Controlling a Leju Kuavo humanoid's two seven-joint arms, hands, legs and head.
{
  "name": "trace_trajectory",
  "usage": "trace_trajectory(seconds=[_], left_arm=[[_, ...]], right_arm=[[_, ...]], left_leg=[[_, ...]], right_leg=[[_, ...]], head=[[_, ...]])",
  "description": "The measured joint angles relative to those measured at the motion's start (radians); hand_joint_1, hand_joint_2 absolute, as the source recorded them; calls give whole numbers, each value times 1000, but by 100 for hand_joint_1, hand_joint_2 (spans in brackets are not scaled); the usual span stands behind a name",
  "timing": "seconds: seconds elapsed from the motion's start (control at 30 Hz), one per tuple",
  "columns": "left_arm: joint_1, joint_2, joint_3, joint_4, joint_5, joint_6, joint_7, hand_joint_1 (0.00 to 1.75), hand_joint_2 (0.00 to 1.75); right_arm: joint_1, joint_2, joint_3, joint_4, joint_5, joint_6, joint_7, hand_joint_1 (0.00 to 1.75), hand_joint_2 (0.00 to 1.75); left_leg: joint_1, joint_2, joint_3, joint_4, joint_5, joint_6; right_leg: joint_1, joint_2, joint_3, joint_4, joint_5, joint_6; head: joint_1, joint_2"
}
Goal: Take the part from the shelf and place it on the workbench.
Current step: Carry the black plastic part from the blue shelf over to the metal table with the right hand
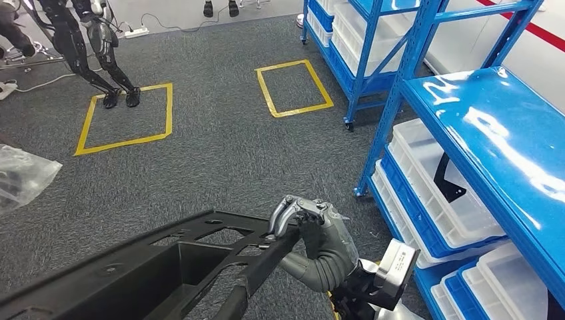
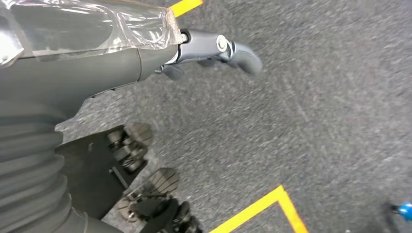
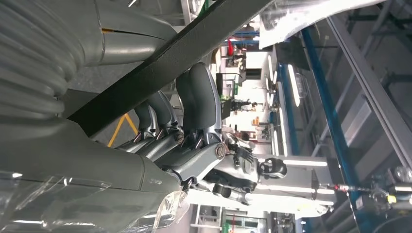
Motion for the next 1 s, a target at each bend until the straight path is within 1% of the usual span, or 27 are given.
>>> trace_trajectory(seconds=[0.03,0.07,0.1,0.13,0.17,0.2,0.23,0.27,0.3,0.33,0.4,0.43,0.47,0.53,0.57,0.6,0.63,0.7,0.73,0.77,0.8,0.83,0.87,0.9,0.93,0.97,1.0], left_arm=[[3,1,0,0,0,1,2,0,175],[5,2,0,0,1,3,2,0,175],[4,2,0,0,2,5,3,0,175],[2,2,0,0,4,7,3,0,175],[-1,3,0,0,7,8,3,0,175],[-3,3,0,0,9,8,4,0,175],[-5,3,0,0,10,8,4,0,175],[-6,3,0,0,10,8,5,0,175],[-7,3,0,0,10,8,5,0,175],[-9,3,0,0,10,8,5,0,175],[-14,3,0,0,8,5,6,0,175],[-18,3,0,0,3,2,10,0,175],[-21,4,-1,0,-6,-3,18,0,175],[-24,2,-6,0,-37,-15,47,0,175],[-25,0,-11,0,-54,-22,62,0,175],[-28,-3,-17,0,-70,-28,77,0,175],[-33,-8,-24,0,-82,-33,90,0,175],[-46,-20,-39,0,-98,-39,108,0,175],[-52,-24,-45,0,-101,-40,111,0,175],[-56,-29,-50,0,-100,-39,111,0,175],[-59,-33,-54,0,-98,-37,109,0,175],[-61,-36,-58,0,-96,-35,106,0,175],[-64,-40,-60,0,-93,-33,102,0,175],[-68,-44,-61,0,-90,-32,99,0,175],[-71,-46,-62,0,-88,-32,95,0,175],[-74,-48,-63,0,-86,-33,93,0,175],[-76,-50,-65,0,-83,-34,92,0,175]], right_arm=[[-3,4,3,2,0,-1,-2,175,175],[-6,8,6,3,0,-1,-3,175,175],[-8,10,7,4,0,-1,-5,175,175],[-11,11,8,4,-1,1,-4,175,175],[-14,12,10,5,-2,3,-3,175,175],[-17,13,11,7,-4,5,-1,175,175],[-22,13,12,9,-7,7,2,175,175],[-26,13,13,11,-8,8,4,175,175],[-31,13,14,13,-9,9,6,175,175],[-36,14,15,14,-9,9,6,175,175],[-41,15,18,15,-6,9,7,175,175],[-39,15,19,15,-3,6,7,175,175],[-34,14,19,14,-1,0,6,175,175],[-15,11,17,8,6,-24,-1,175,175],[0,7,13,2,9,-40,-8,175,175],[19,2,6,-5,10,-56,-17,175,175],[43,-8,-3,-15,8,-71,-27,175,175],[92,-30,-26,-32,-3,-94,-44,175,175],[111,-40,-37,-39,-11,-101,-48,175,175],[126,-49,-47,-43,-18,-104,-50,175,175],[138,-56,-55,-47,-23,-105,-49,175,175],[146,-63,-63,-51,-27,-105,-48,175,175],[153,-69,-70,-55,-29,-105,-45,175,175],[158,-76,-76,-58,-31,-105,-42,175,175],[161,-81,-81,-61,-31,-105,-38,175,175],[162,-85,-85,-64,-30,-105,-32,175,175],[163,-88,-88,-66,-29,-105,-26,175,175]], left_leg=[[2,3,-1,2,-3,-3],[2,14,-7,16,-13,-6],[2,28,-23,52,-33,-10],[2,44,-50,110,-62,-13],[2,56,-86,186,-96,-14],[2,60,-123,261,-123,-14],[1,62,-148,311,-137,-12],[-1,62,-154,321,-131,-7],[-4,63,-139,286,-107,-1],[-10,72,-104,215,-72,8],[-29,109,-32,64,-17,24],[-36,124,-12,19,-5,29],[-41,128,-6,2,-3,31],[-40,109,-5,-7,2,35],[-38,99,0,-14,6,39],[-34,89,5,-22,11,43],[-31,80,10,-28,14,46],[-27,60,12,-30,16,50],[-26,50,13,-29,16,50],[-25,40,13,-29,16,50],[-24,32,15,-28,15,49],[-22,23,16,-26,14,47],[-19,14,16,-22,11,43],[-19,6,14,-16,7,37],[-19,-2,11,-11,4,32],[-19,-8,7,-7,3,27],[-20,-15,4,-6,3,23]], right_leg=[[1,-3,-1,0,1,-7],[2,-6,0,0,2,-15],[3,-10,0,-1,3,-22],[5,-13,0,-2,4,-27],[7,-16,0,-2,3,-31],[11,-19,-1,-2,3,-33],[14,-22,-1,-2,3,-34],[16,-24,0,-2,3,-34],[18,-29,1,-2,2,-35],[20,-34,3,-2,2,-36],[23,-48,5,-3,0,-36],[24,-55,6,-3,-1,-34],[25,-63,6,-5,-3,-31],[25,-79,10,-9,-7,-23],[25,-78,12,-4,-14,-18],[24,-68,6,17,-30,-14],[24,-53,-11,61,-55,-10],[23,-27,-76,197,-119,-5],[23,-24,-108,255,-138,-2],[22,-22,-125,282,-139,0],[21,-22,-124,269,-119,2],[18,-17,-101,213,-82,6],[13,-4,-67,134,-41,10],[10,13,-35,64,-11,12],[8,26,-13,14,8,10],[8,34,-4,-8,13,5],[11,29,-3,-9,12,-4]], head=[[0,0],[0,0],[-1,0],[-1,0],[-2,0],[-2,0],[-2,0],[-2,0],[-2,0],[-2,0],[-1,0],[-1,0],[-1,0],[-1,0],[-2,0],[-2,0],[-3,0],[-4,0],[-4,0],[-4,0],[-4,0],[-4,0],[-4,0],[-4,0],[-4,0],[-5,0],[-5,0]])
